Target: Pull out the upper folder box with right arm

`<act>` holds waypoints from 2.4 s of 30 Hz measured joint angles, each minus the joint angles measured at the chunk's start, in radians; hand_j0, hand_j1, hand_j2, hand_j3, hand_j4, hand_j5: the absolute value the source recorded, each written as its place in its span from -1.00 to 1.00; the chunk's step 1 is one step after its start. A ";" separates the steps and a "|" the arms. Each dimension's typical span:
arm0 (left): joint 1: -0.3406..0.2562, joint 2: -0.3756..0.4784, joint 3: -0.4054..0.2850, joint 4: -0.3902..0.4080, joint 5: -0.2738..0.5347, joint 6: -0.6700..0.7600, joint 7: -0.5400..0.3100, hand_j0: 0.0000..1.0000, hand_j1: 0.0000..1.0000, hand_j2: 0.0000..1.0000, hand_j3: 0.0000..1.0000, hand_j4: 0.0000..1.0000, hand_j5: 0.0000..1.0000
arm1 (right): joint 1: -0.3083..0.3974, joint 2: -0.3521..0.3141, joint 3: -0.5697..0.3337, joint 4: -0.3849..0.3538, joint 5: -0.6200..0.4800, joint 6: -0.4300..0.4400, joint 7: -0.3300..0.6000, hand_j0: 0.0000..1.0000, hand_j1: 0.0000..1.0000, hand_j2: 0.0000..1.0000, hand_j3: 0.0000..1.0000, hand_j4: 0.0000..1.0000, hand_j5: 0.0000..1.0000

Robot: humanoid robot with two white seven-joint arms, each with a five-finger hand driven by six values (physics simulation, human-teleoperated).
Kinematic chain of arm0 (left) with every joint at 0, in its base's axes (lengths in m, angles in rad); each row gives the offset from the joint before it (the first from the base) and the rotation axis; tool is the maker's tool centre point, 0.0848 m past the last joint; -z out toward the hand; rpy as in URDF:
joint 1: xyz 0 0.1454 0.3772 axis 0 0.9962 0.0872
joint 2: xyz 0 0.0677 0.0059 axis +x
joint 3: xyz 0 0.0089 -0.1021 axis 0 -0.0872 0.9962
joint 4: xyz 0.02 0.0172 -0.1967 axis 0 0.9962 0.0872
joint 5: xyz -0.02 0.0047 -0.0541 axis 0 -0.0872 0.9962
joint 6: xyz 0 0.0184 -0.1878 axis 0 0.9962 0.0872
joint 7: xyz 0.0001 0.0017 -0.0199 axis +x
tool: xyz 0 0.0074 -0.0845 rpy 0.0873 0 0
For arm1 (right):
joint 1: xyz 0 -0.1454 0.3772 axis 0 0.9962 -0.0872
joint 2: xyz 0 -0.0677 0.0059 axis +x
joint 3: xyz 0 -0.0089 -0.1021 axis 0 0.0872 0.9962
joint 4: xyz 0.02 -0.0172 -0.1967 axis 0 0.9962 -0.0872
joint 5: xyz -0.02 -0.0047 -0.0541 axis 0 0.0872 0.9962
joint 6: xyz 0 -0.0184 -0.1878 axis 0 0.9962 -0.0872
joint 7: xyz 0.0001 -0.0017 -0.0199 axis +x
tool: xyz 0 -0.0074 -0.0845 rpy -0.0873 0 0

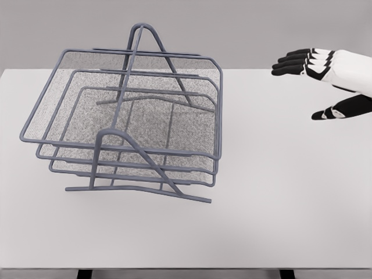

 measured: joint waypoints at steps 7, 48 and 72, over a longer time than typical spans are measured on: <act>0.000 0.000 0.000 0.000 0.000 0.000 0.000 1.00 1.00 1.00 1.00 1.00 1.00 | -0.113 0.176 0.033 -0.002 0.256 0.000 0.001 1.00 1.00 1.00 1.00 1.00 1.00; 0.000 0.000 0.000 0.000 0.000 0.000 0.000 1.00 1.00 1.00 1.00 1.00 1.00 | -0.172 0.171 0.385 0.058 0.356 0.002 -0.001 1.00 1.00 1.00 1.00 1.00 1.00; 0.000 0.000 0.000 0.000 0.000 0.000 0.000 1.00 1.00 1.00 1.00 1.00 1.00 | -0.049 0.038 0.273 0.032 0.258 0.016 -0.006 1.00 1.00 1.00 1.00 1.00 1.00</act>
